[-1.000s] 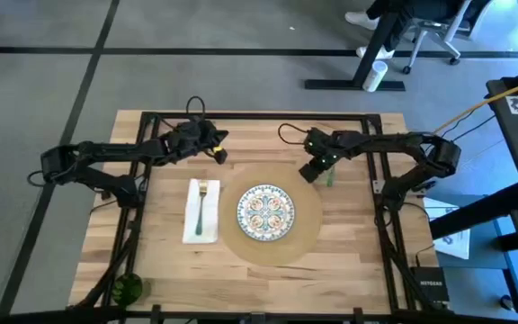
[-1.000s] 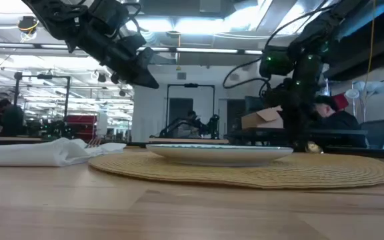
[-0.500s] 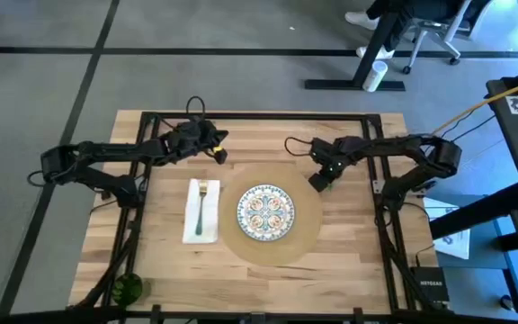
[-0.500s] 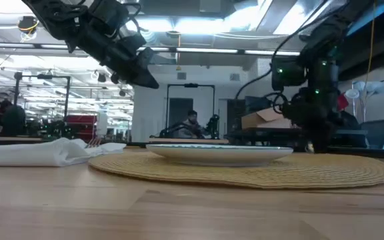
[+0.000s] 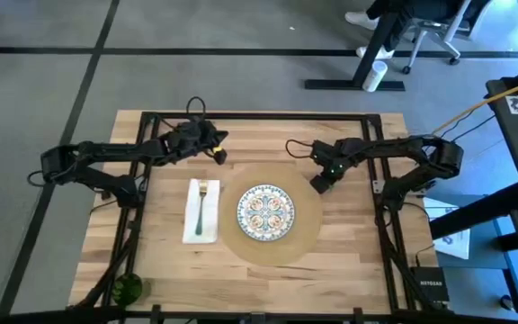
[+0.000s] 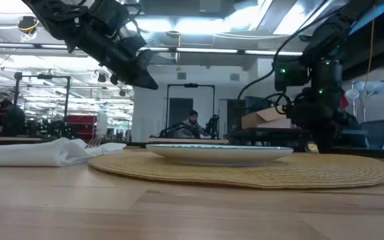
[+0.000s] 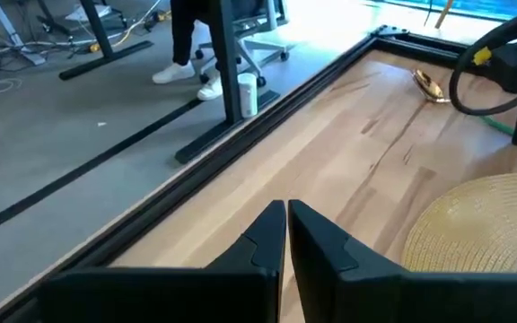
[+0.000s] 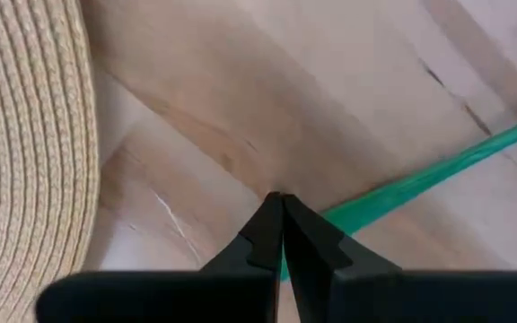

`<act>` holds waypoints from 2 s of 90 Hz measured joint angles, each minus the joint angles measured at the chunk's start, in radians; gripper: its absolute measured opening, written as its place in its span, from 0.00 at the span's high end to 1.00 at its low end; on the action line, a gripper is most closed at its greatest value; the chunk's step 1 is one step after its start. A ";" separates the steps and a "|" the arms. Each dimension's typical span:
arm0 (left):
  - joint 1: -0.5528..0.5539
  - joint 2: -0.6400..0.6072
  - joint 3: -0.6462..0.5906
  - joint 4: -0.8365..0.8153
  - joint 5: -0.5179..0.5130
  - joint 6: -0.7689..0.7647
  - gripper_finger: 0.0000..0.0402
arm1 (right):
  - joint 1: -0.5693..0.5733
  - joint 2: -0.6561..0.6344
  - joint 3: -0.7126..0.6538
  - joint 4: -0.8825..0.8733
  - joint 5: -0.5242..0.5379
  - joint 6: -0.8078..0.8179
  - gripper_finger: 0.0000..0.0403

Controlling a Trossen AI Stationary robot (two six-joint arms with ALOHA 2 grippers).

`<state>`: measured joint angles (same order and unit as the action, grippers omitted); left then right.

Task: Set table place
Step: Put the green spoon to the right of the blue patterned plate on the brown place mat

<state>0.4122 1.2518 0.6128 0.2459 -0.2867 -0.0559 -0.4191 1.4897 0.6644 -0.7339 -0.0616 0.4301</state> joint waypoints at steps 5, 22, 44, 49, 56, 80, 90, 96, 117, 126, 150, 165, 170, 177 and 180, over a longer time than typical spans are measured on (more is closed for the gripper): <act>0.000 0.000 0.000 -0.002 0.000 0.000 1.00 | 0.001 -0.014 -0.003 -0.018 0.001 0.000 1.00; 0.000 0.000 0.000 -0.004 0.000 0.000 1.00 | 0.001 -0.092 -0.013 -0.127 0.041 0.010 1.00; 0.000 0.000 0.000 -0.003 0.000 0.000 1.00 | 0.001 -0.190 -0.010 -0.093 0.052 0.043 1.00; 0.000 0.000 0.000 0.000 0.000 0.000 1.00 | 0.001 -0.208 -0.010 -0.068 0.063 0.058 1.00; 0.000 0.000 0.000 0.000 0.000 0.000 1.00 | 0.001 -0.222 -0.009 -0.043 0.124 0.076 1.00; 0.000 0.000 0.000 0.000 0.000 -0.015 1.00 | -0.069 -0.223 -0.008 -0.045 0.227 0.196 0.89; 0.000 0.000 0.000 0.000 0.000 -0.015 1.00 | -0.122 -0.223 -0.007 -0.040 0.227 0.196 0.85; 0.000 0.000 0.000 -0.003 0.000 -0.015 1.00 | -0.148 -0.223 -0.007 -0.039 0.227 0.194 0.83; 0.000 0.000 0.000 -0.002 0.000 -0.015 1.00 | -0.217 -0.197 -0.006 -0.049 0.227 0.167 0.86; 0.000 0.000 0.000 -0.002 0.000 -0.015 1.00 | -0.225 -0.168 -0.006 -0.044 0.227 0.155 0.87; 0.000 0.000 0.000 -0.003 0.000 -0.015 1.00 | -0.224 -0.089 -0.005 0.010 0.219 0.137 0.88; 0.000 0.000 0.000 -0.003 0.000 -0.015 1.00 | -0.231 -0.046 -0.002 0.039 0.251 0.137 0.87; 0.000 0.000 0.000 -0.003 0.000 -0.015 1.00 | -0.231 -0.043 -0.002 0.036 0.264 0.137 0.87; 0.000 0.000 0.000 -0.003 0.000 -0.015 1.00 | -0.230 -0.041 -0.002 0.034 0.276 0.136 0.87; 0.000 0.000 0.000 -0.003 0.000 -0.015 1.00 | -0.230 -0.041 -0.002 0.033 0.278 0.137 0.87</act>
<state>0.4122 1.2514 0.6128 0.2428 -0.2867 -0.0708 -0.6495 1.4483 0.6624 -0.7006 0.2161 0.5667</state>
